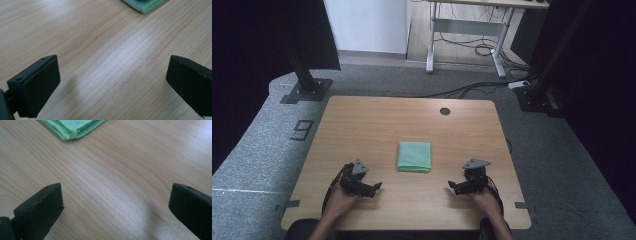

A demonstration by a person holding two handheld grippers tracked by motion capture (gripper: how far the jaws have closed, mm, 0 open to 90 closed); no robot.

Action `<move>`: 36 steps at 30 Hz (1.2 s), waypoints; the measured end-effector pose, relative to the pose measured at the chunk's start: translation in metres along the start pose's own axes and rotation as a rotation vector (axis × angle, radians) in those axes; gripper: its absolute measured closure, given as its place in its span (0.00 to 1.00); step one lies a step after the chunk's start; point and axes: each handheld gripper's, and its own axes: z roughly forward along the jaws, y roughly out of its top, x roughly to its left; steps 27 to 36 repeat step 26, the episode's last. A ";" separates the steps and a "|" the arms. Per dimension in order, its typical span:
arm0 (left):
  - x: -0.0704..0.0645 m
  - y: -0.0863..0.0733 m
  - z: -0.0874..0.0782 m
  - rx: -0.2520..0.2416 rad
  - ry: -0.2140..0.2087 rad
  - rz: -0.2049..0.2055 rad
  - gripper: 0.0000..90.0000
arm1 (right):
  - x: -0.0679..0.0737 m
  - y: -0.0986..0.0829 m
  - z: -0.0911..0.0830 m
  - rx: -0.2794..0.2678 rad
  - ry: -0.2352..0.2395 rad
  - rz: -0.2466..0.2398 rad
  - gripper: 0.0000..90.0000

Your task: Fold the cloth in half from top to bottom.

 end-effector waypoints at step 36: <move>-0.001 -0.002 0.009 0.047 -0.023 -0.021 0.00 | 0.001 -0.008 0.013 0.023 0.013 -0.016 0.00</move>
